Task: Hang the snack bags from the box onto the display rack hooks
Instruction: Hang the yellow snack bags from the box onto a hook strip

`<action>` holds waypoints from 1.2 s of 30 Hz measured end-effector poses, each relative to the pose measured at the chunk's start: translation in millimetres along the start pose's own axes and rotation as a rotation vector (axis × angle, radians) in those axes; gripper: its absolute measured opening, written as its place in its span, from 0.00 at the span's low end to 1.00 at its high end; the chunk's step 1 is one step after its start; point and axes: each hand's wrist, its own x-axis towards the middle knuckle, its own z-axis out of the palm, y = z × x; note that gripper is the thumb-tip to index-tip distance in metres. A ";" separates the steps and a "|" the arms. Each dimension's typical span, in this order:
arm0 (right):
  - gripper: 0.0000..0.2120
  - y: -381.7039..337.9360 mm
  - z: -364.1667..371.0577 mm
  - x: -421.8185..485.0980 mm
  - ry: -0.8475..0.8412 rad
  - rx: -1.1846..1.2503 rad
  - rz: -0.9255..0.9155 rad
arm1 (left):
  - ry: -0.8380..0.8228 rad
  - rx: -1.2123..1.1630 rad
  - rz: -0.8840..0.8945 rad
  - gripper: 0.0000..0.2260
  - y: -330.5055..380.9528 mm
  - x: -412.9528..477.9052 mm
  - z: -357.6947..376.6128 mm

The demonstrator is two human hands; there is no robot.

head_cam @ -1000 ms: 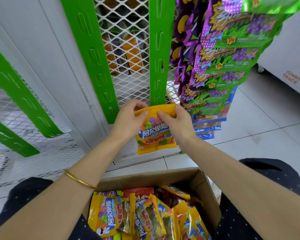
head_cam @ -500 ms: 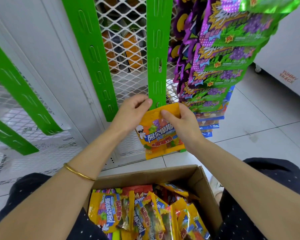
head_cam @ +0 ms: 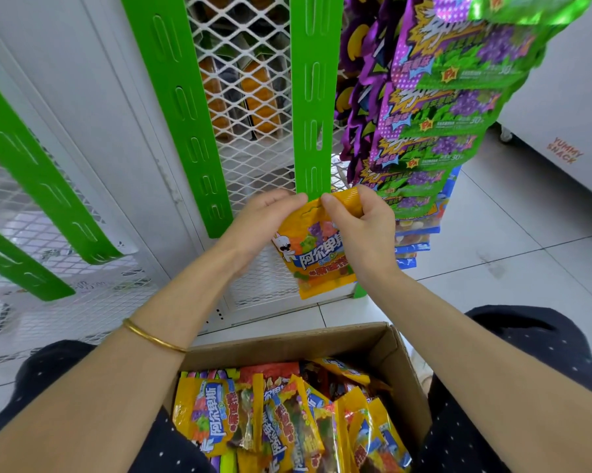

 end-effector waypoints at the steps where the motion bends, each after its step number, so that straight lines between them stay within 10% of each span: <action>1: 0.16 0.5 1.4 -0.4 0.017 -0.017 -0.012 | -0.002 0.000 -0.004 0.10 -0.3 0.1 0.5; 28: 0.22 48.8 -26.5 -24.0 -0.182 -0.398 0.274 | 0.155 0.413 0.248 0.07 -18.3 -7.6 -7.0; 36: 0.16 104.7 -42.3 -100.9 -1.118 -0.930 0.482 | 0.296 0.552 0.272 0.25 -33.7 -27.9 -18.9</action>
